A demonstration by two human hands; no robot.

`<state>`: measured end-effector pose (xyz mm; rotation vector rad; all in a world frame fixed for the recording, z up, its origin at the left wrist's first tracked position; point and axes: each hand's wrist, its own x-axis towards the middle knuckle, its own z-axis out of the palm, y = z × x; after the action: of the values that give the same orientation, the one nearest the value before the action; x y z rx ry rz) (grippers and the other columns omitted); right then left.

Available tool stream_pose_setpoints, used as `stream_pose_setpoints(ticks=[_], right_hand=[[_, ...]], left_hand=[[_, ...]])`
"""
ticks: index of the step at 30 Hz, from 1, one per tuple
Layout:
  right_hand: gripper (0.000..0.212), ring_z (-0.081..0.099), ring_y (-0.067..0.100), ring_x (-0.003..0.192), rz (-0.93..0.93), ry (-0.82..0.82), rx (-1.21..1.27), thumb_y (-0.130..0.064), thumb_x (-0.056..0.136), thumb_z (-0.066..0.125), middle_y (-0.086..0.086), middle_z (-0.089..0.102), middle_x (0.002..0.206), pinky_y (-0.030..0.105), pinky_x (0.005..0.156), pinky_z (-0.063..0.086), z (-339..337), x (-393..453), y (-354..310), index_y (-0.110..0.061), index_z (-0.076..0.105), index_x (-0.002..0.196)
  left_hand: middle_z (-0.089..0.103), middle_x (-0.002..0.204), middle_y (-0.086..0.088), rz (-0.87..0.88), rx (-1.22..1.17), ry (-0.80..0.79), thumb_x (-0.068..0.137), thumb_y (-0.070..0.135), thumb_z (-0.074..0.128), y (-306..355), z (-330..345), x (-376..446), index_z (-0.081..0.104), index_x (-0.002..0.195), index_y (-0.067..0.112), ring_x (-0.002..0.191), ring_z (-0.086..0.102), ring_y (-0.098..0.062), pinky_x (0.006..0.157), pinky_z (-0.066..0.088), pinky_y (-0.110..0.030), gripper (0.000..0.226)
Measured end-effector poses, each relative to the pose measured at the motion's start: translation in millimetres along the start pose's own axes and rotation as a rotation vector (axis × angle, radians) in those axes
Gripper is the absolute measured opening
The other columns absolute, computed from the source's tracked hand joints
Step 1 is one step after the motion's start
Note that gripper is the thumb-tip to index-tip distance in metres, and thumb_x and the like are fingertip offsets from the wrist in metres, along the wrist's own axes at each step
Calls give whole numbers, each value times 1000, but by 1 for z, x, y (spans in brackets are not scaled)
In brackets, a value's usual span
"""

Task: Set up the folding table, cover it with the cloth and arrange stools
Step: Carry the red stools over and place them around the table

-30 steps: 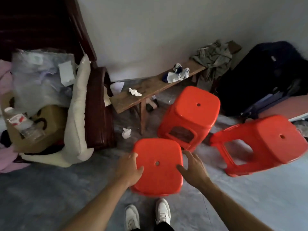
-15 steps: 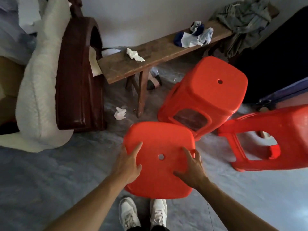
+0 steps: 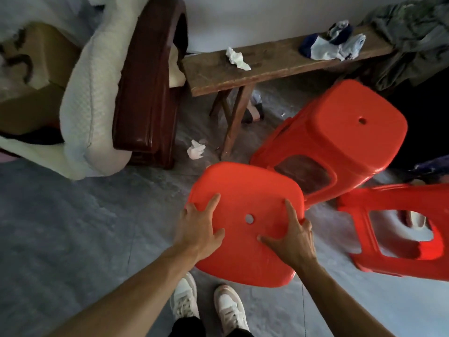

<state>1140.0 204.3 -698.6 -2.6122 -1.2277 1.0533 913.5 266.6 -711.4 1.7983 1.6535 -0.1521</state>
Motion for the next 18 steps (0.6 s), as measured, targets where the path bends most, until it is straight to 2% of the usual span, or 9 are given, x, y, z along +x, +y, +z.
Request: stream_pose_setpoints(ticks=[4, 10, 18], right_hand=[[124, 34, 48, 129, -92, -9, -55, -62, 55, 83, 21, 26, 140, 56, 105, 38, -5, -13, -13, -56, 0, 148], [120, 29, 45, 133, -295, -102, -136, -51, 61, 86, 21, 18, 146, 50, 106, 36, -2, -59, -52, -53, 5, 150], [115, 28, 42, 138, -594, -266, -252, -54, 64, 83, 19, 17, 151, 52, 109, 33, 53, -141, -119, -51, 8, 151]], left_hand=[[43, 132, -18, -74, -86, 72, 82, 55, 63, -9, -9, -40, 8, 150, 49, 119, 43, -31, 105, 38, -38, 88], [48, 129, -10, -238, -235, 203, 85, 52, 62, -48, -23, -114, 14, 149, 49, 117, 48, -25, 103, 43, -40, 81], [48, 131, -11, -521, -356, 401, 82, 53, 62, -131, -23, -236, 15, 148, 52, 118, 51, -28, 105, 43, -40, 81]])
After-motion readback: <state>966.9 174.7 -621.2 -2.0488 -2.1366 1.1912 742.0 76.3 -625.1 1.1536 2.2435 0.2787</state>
